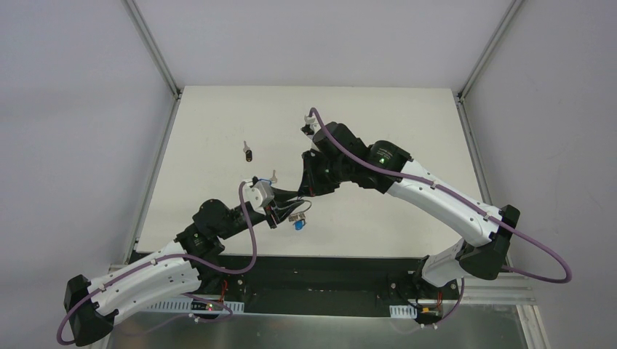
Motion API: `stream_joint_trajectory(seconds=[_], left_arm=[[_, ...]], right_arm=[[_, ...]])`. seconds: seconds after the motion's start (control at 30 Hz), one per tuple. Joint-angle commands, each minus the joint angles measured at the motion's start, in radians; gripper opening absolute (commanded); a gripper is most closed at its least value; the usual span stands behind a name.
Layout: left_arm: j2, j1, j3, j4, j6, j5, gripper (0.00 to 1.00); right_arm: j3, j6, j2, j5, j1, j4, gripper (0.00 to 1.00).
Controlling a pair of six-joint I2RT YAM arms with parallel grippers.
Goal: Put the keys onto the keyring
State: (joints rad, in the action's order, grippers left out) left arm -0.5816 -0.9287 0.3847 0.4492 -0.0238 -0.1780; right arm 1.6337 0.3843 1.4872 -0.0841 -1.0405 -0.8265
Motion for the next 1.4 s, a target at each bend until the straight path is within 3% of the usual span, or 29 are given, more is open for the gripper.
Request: stream_joint_trajectory(seconds=[0.0,1.37], left_arm=[[0.005,0.000,0.017,0.026,-0.019,-0.016,0.26],[0.001,0.000,0.010,0.022,-0.042,0.028,0.39]], right_arm=[[0.051,0.004,-0.033,-0.004,-0.007,0.013,0.00],[0.049,0.002,-0.043,-0.014,-0.011,0.012,0.00]])
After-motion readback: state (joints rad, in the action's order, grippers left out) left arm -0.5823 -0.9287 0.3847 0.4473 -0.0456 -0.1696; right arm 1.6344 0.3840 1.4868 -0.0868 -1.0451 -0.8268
